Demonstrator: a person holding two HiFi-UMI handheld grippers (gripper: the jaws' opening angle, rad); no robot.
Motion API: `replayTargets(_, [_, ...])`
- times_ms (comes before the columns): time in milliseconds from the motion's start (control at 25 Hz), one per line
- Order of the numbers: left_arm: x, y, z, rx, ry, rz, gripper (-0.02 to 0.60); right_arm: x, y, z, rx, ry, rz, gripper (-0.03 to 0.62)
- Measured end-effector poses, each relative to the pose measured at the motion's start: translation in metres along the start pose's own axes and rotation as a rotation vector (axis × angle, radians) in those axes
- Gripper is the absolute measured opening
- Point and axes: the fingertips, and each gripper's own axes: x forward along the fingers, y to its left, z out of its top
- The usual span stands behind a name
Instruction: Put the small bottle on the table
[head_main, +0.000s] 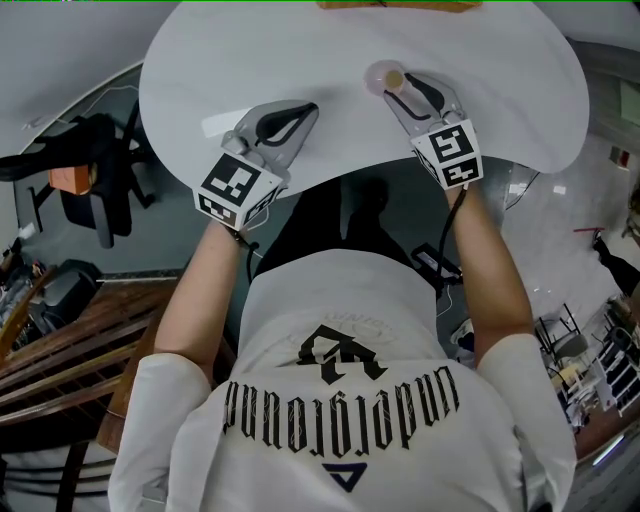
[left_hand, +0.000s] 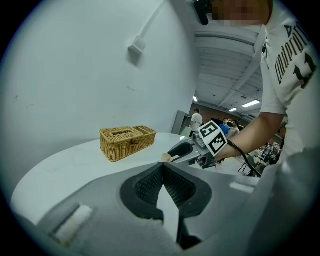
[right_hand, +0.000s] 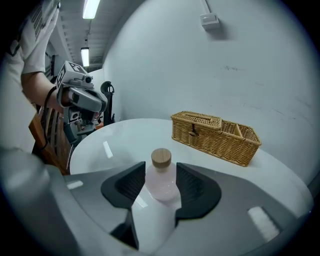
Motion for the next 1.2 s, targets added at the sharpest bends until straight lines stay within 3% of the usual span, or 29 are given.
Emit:
replayTargets(640, [-0.032,-0.066,-0.023,0.034,-0.059,0.05,0.008,-0.066,0.054,-0.009,-0.023,-0.08,-0.013,0.184])
replayTargets(1200, [-0.079,-0.156,0.044,0.085,-0.206,0.119,0.008,-0.209,0.078,0.042,-0.063,-0.281,-0.04,0.118])
